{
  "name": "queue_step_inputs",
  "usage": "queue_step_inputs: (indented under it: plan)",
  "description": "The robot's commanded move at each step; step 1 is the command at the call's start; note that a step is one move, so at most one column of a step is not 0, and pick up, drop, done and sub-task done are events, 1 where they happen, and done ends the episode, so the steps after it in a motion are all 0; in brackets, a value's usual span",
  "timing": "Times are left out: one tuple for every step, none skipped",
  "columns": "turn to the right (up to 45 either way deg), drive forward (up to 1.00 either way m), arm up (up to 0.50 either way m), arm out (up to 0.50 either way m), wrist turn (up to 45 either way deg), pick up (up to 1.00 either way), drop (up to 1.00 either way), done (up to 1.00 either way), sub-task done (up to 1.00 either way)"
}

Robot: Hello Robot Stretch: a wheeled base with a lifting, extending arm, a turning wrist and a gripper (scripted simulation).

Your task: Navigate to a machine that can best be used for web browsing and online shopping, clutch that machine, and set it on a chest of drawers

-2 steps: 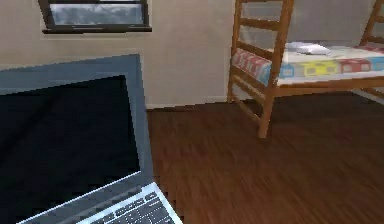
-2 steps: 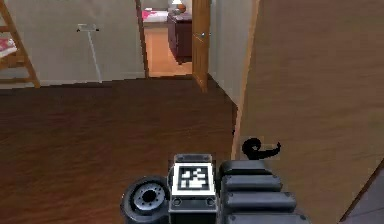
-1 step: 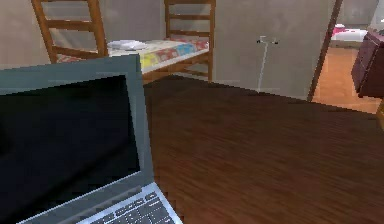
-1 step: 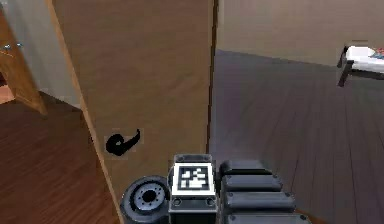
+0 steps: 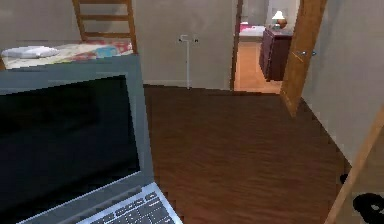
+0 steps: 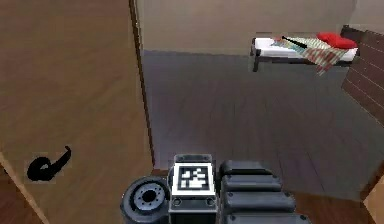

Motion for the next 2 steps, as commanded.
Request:
queue_step_inputs:
  plan:
    - [0.0, 0.4, 0.0, 0.0, 0.0, 0.0, 0.0, 0.0, 0.0]
    - [18.0, 0.0, 0.0, 0.0, 0.0, 0.0, 0.0, 0.0, 0.0]
